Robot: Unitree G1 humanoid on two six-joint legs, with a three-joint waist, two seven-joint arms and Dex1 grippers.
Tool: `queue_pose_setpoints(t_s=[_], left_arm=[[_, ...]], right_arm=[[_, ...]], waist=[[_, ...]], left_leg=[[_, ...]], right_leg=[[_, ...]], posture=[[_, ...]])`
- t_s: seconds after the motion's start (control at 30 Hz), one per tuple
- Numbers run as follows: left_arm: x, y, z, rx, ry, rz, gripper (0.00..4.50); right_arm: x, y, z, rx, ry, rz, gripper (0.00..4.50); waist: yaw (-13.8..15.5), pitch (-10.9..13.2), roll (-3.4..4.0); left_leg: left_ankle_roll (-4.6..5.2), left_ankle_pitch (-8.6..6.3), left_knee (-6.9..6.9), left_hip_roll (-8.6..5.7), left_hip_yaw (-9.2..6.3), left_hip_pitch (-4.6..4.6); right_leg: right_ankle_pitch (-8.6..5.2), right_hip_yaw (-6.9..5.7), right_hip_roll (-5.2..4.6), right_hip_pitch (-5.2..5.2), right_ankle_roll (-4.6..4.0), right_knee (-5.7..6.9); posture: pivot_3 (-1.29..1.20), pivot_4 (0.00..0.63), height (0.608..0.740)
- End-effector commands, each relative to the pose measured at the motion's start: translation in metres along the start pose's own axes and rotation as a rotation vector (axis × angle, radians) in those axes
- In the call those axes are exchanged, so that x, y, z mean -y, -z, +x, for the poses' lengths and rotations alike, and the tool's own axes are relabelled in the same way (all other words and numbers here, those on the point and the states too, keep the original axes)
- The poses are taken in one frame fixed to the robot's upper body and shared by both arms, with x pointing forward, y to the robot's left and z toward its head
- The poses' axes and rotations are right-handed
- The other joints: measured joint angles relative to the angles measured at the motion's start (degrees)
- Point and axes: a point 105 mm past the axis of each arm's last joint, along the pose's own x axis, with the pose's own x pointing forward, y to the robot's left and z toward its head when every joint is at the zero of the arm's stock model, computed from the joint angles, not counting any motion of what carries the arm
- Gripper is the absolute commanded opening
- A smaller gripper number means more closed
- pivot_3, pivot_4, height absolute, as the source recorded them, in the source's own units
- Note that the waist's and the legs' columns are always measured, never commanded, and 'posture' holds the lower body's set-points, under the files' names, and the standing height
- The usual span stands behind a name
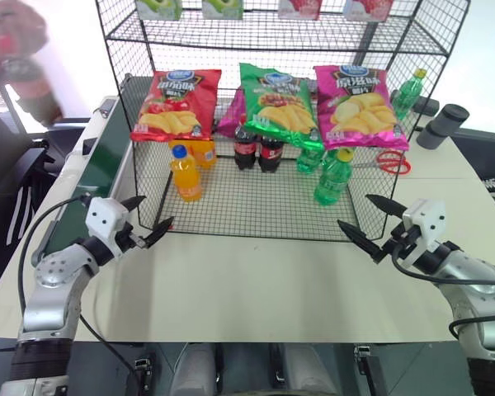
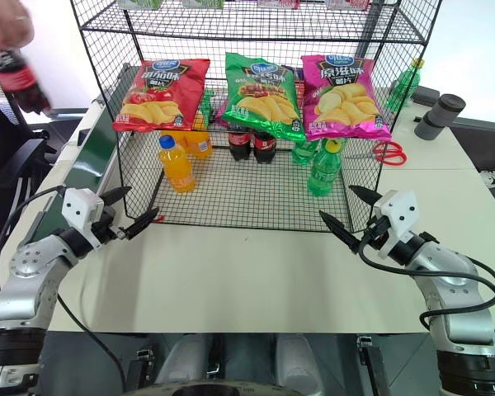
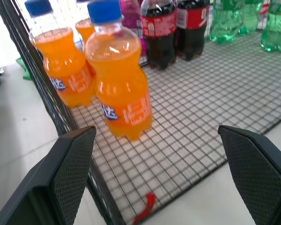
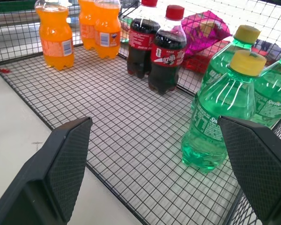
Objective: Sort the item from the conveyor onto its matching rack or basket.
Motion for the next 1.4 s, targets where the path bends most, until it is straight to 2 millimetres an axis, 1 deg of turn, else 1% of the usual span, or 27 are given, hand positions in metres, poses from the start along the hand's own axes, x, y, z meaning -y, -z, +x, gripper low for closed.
queue_pose_setpoints(t_s=[0.03,0.23,0.43,0.5,0.6,0.73,0.77,0.87,0.93,1.07,1.17,1.23,1.4], left_arm=[[-0.011,-0.001,-0.005,-0.016,-0.06,-0.002,4.5],[-0.016,-0.008,-0.016,-0.004,-0.108,-0.032,4.5],[-0.037,-0.018,-0.035,0.037,-0.242,-0.151,4.5],[-0.046,-0.021,-0.044,0.057,-0.3,-0.173,4.5],[-0.066,-0.021,-0.062,0.091,-0.448,-0.215,4.5],[-0.091,-0.01,-0.077,0.075,-0.654,-0.198,4.5],[-0.094,-0.008,-0.079,0.071,-0.686,-0.195,4.5],[-0.097,-0.004,-0.078,0.065,-0.744,-0.179,4.5],[-0.097,0.002,-0.074,0.061,-0.765,-0.188,4.5],[-0.098,0.011,-0.072,0.06,-0.77,-0.189,4.5],[-0.1,0.013,-0.072,0.084,-0.773,-0.198,4.5],[-0.101,0.013,-0.071,0.099,-0.781,-0.198,4.5],[-0.102,0.013,-0.068,0.108,-0.806,-0.199,4.5]], right_arm=[[0.0,-0.008,0.002,0.037,-0.012,-0.019,4.46],[-0.007,-0.009,0.01,0.046,-0.038,-0.007,4.46],[-0.015,-0.013,0.017,0.065,-0.068,0.012,4.46],[-0.019,-0.013,0.021,0.072,-0.083,0.022,4.46],[-0.026,-0.016,0.03,0.09,-0.114,0.039,4.46],[-0.037,-0.021,0.043,0.109,-0.153,0.06,4.46],[-0.04,-0.022,0.045,0.113,-0.163,0.064,4.46],[-0.049,-0.025,0.053,0.122,-0.193,0.059,4.46],[-0.059,-0.027,0.057,0.134,-0.231,0.059,4.46],[-0.078,-0.026,0.061,0.117,-0.295,0.082,4.46],[-0.088,-0.025,0.061,0.126,-0.324,0.095,4.46],[-0.093,-0.025,0.062,0.132,-0.333,0.096,4.46],[-0.098,-0.022,0.064,0.133,-0.329,0.094,4.46]], waist=[[0.0,0.0,0.0],[-0.3,0.0,0.02],[-0.3,0.0,0.02],[-0.2,0.0,0.01],[-0.1,0.0,0.01],[0.0,0.0,0.01],[0.0,0.0,0.01],[0.0,0.0,-0.06],[0.0,0.0,-0.06],[0.0,0.0,-0.06],[0.0,0.0,-0.06],[0.0,0.0,-0.07],[-0.1,0.0,-0.07]], left_leg=[[0.0,0.0,0.0,0.0,0.0,0.0],[0.0,0.0,0.0,0.01,0.01,0.07],[0.0,0.0,0.0,0.04,0.0,0.05],[0.0,0.0,-0.01,0.03,0.0,0.04],[0.0,0.0,0.0,0.0,0.0,0.01],[0.0,0.0,0.0,-0.01,0.0,0.0],[0.0,0.0,0.0,-0.02,0.0,0.0],[0.0,0.0,0.0,-0.04,0.0,-0.01],[0.0,0.0,0.0,-0.04,0.0,-0.04],[0.0,0.0,0.0,-0.03,0.0,-0.05],[-0.01,0.0,-0.01,-0.03,-0.01,-0.05],[-0.01,0.0,-0.01,-0.03,-0.01,-0.05],[-0.01,0.0,-0.01,-0.03,-0.01,-0.05]], right_leg=[[0.0,0.0,0.0,0.0,0.0,0.0],[0.0,0.05,0.01,0.02,-0.01,0.04],[0.0,0.05,0.0,-0.01,-0.01,0.04],[0.0,0.05,-0.02,0.0,-0.01,0.03],[0.0,0.04,-0.08,-0.01,-0.01,0.01],[0.0,0.03,-0.09,-0.01,-0.01,0.01],[0.0,0.02,-0.09,-0.01,0.0,0.01],[0.0,0.01,-0.1,-0.01,0.0,-0.01],[0.01,0.0,-0.12,-0.02,0.0,-0.04],[0.01,-0.01,-0.13,-0.03,0.0,-0.04],[0.01,-0.02,-0.15,-0.03,0.0,-0.04],[0.01,-0.02,-0.16,-0.04,0.0,-0.04],[0.01,-0.02,-0.2,-0.04,0.0,-0.04]], posture=[[0.0,0.15,0.74],[0.0,0.15,0.74],[0.0,0.15,0.74],[0.0,0.15,0.74],[0.0,0.15,0.74],[0.0,0.15,0.74],[0.0,0.15,0.74],[0.0,0.15,0.74],[0.0,0.15,0.74],[0.0,0.15,0.74],[0.0,0.15,0.74],[0.0,0.15,0.74],[0.0,0.15,0.74]])
